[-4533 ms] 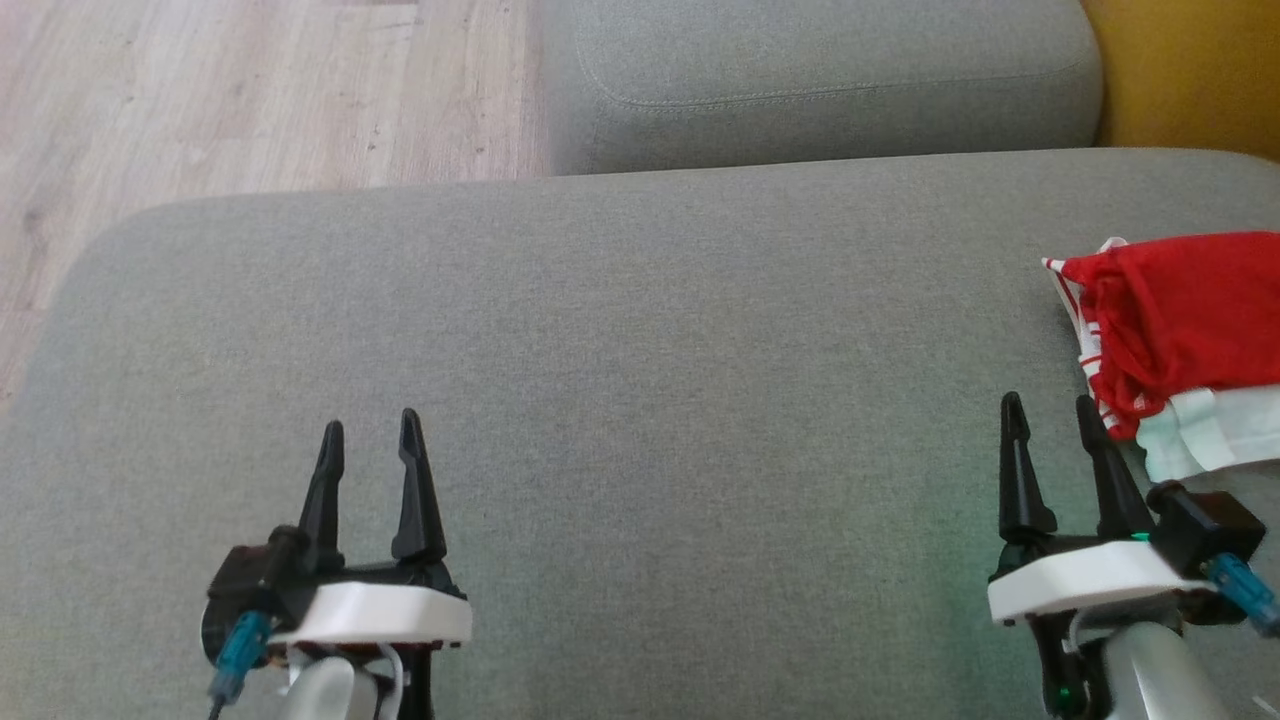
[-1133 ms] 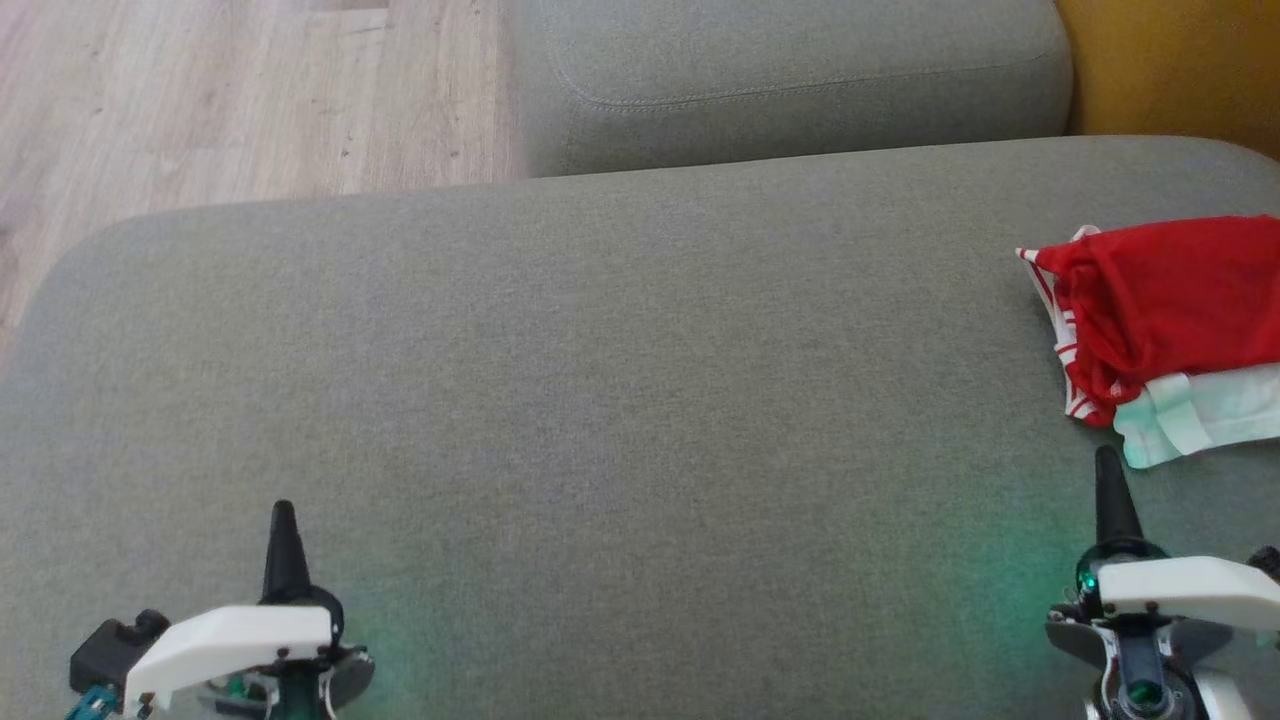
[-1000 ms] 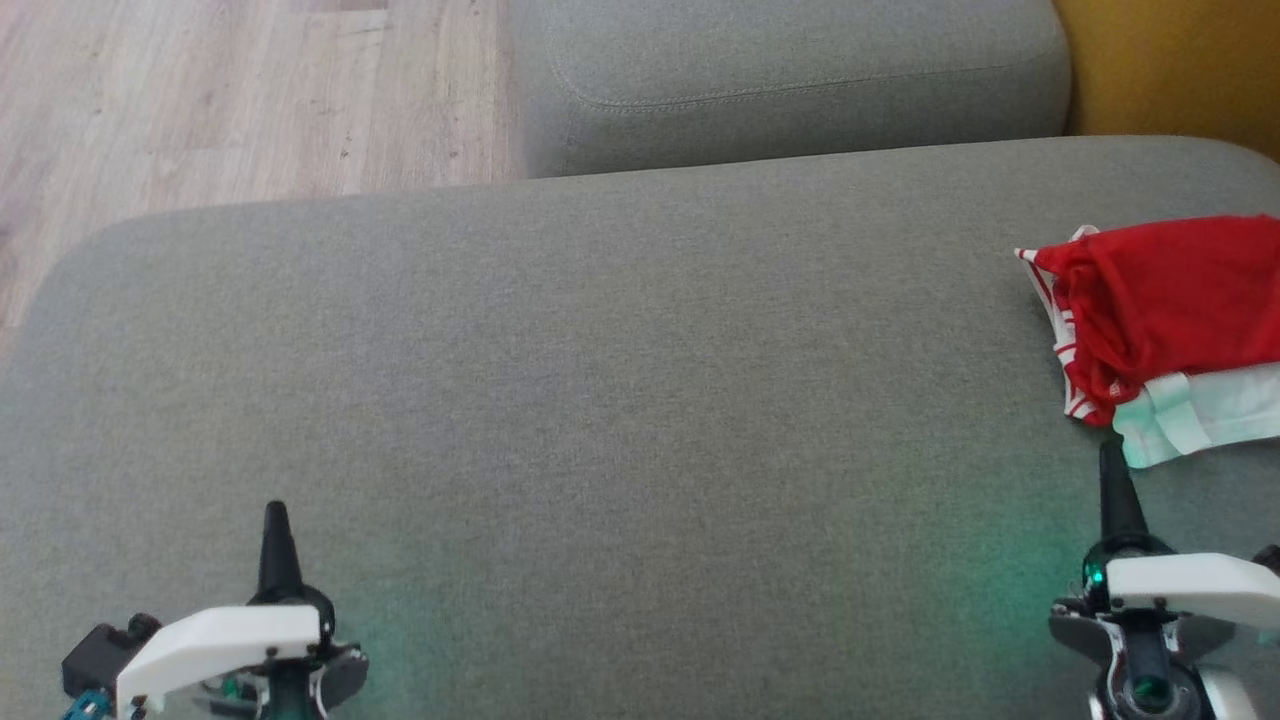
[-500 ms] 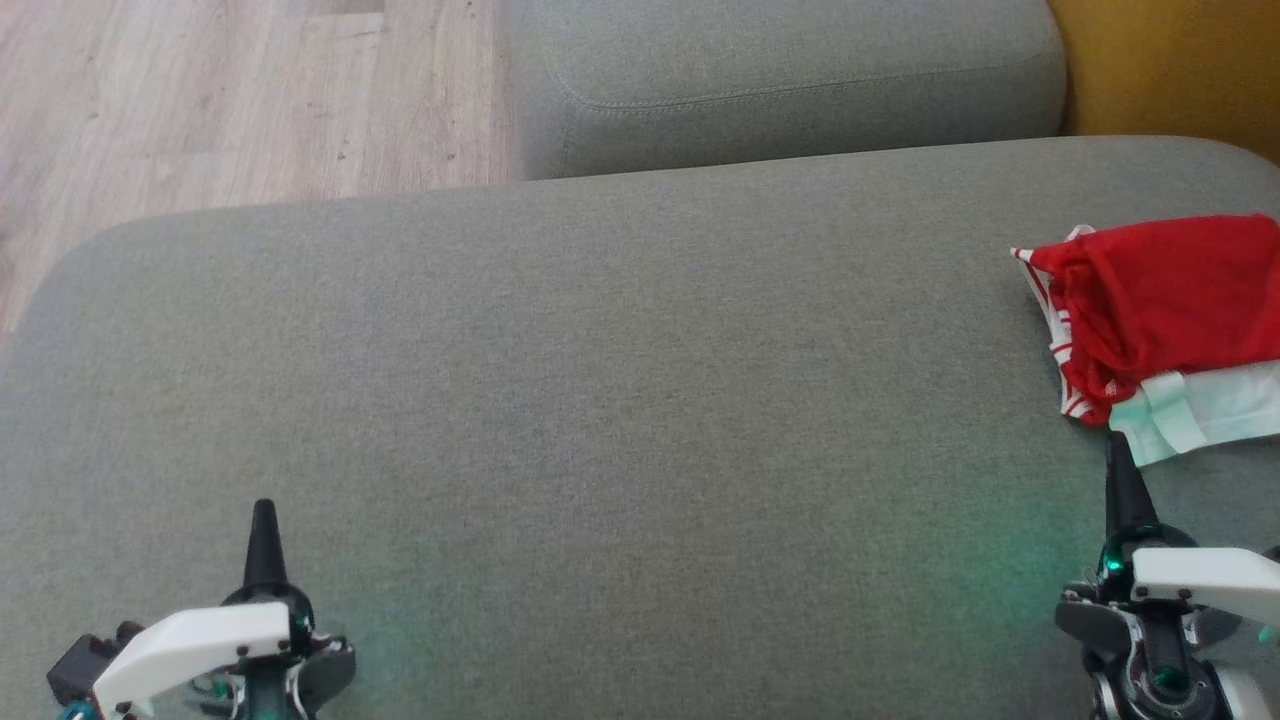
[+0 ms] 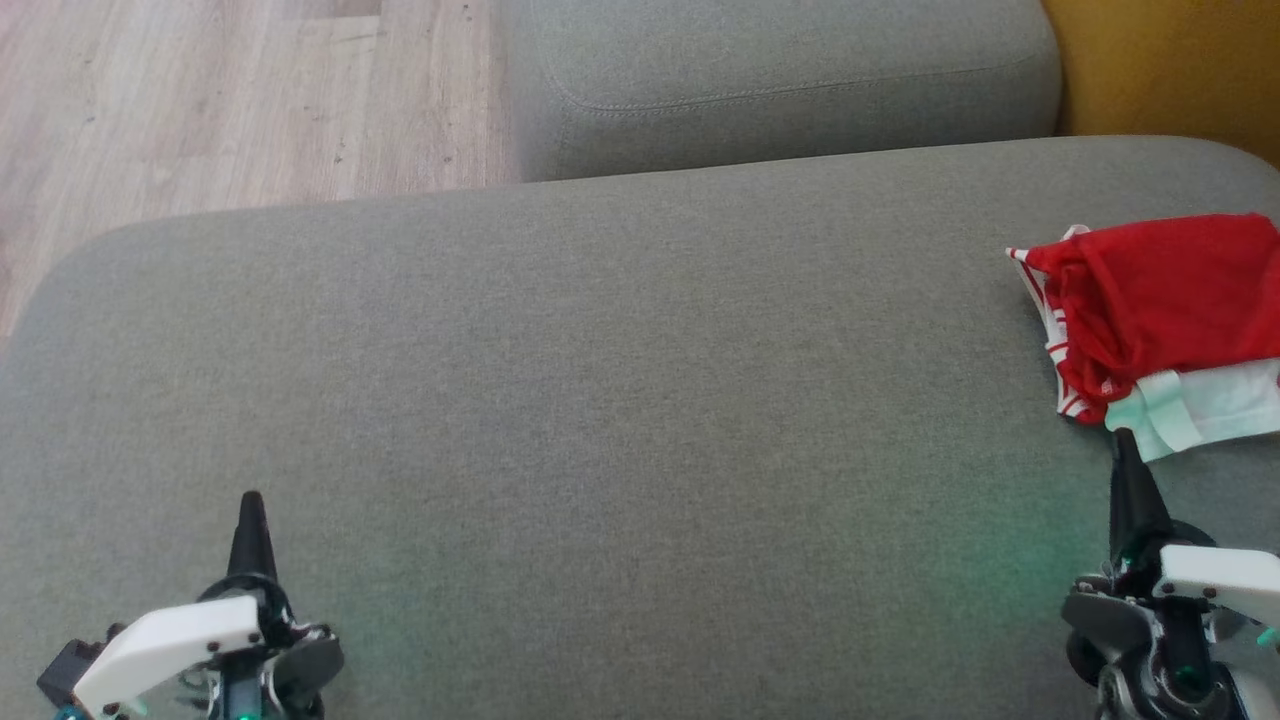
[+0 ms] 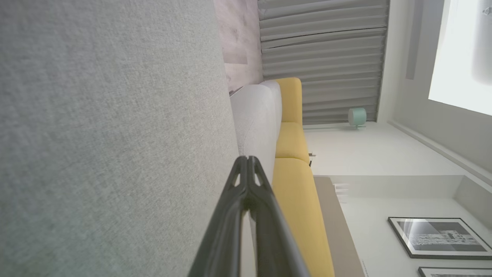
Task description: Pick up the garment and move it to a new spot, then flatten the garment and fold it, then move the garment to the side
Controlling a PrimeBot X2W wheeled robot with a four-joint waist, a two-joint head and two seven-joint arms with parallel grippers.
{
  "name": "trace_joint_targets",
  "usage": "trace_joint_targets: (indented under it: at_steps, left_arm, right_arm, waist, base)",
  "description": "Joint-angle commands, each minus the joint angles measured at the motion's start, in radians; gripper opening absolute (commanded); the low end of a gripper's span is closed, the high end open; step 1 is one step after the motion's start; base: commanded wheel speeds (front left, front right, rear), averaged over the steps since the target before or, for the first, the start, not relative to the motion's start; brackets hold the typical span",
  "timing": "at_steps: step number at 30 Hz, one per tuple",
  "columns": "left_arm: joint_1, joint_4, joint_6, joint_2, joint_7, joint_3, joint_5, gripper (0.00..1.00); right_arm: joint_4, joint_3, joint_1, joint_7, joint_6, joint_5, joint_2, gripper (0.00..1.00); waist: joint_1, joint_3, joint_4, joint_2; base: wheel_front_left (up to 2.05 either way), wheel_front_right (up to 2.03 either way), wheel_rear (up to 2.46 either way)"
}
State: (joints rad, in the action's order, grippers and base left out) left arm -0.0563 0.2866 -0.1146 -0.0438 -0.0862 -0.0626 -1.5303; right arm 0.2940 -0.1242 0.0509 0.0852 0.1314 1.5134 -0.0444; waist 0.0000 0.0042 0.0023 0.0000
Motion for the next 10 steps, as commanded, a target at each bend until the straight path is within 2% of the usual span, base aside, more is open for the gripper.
trace_joint_targets:
  at_steps: [1, 10]
  left_arm:
    - [-0.051, -0.038, -0.009, -0.007, -0.012, -0.039, -0.029, 0.00]
    - [-0.052, -0.041, -0.016, -0.007, -0.028, -0.052, -0.078, 0.00]
  right_arm:
    - [-0.044, 0.015, 0.055, 0.013, -0.001, 0.038, -0.006, 0.00]
    - [-0.049, 0.010, 0.057, 0.028, -0.001, 0.095, -0.006, 0.00]
  waist:
    - [0.0000, 0.000, -0.001, 0.0000]
    - [0.0000, -0.001, -0.002, 0.0000]
  base:
    - [0.00, 0.00, 0.00]
    - [0.00, 0.00, 0.00]
